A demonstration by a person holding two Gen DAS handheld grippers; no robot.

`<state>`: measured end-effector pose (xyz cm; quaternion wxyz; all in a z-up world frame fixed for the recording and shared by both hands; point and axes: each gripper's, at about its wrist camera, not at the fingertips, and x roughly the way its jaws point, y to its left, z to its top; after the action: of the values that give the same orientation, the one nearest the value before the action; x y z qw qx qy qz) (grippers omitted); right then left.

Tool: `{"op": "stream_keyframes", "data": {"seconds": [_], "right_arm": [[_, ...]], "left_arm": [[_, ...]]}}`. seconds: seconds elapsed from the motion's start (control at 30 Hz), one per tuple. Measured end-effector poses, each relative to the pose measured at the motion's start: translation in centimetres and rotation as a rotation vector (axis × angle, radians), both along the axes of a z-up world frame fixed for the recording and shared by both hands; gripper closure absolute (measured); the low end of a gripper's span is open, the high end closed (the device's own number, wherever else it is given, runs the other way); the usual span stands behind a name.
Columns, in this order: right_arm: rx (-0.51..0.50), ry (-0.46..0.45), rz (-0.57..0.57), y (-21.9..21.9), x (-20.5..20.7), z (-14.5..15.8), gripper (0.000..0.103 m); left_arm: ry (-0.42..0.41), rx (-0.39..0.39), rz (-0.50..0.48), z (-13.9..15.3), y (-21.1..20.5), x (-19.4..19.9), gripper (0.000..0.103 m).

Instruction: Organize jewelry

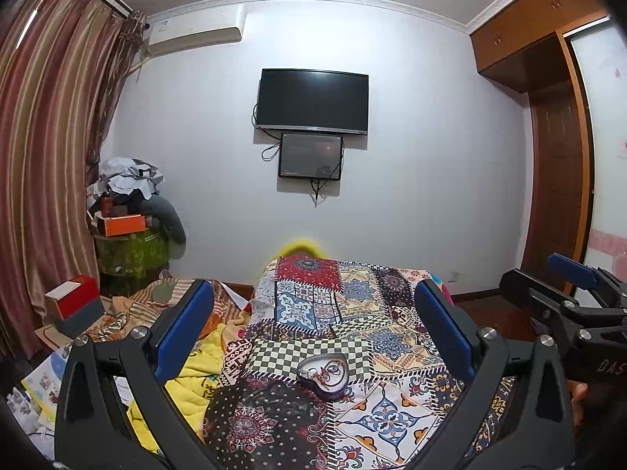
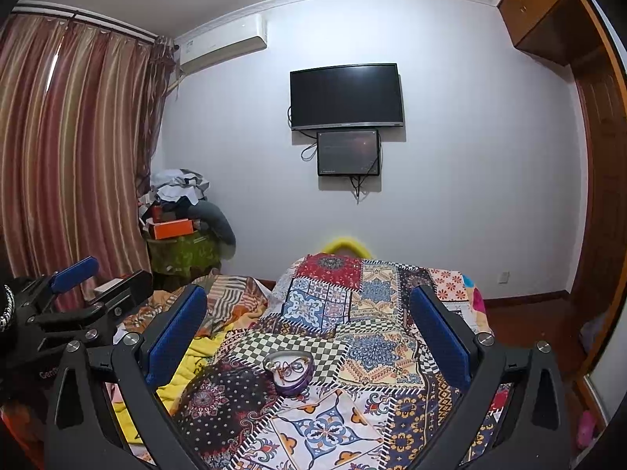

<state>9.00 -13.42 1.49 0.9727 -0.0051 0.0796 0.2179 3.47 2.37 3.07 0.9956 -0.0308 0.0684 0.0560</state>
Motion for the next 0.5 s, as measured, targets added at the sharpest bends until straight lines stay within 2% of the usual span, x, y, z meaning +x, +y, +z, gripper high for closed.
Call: {"op": "stream_keyframes", "data": {"seconds": [0.5], "right_arm": [[0.001,0.009,-0.003,-0.06,0.30,-0.30,0.001]], "left_arm": [[0.011,0.002,-0.016,-0.26,-0.03,0.28,0.001]]}}
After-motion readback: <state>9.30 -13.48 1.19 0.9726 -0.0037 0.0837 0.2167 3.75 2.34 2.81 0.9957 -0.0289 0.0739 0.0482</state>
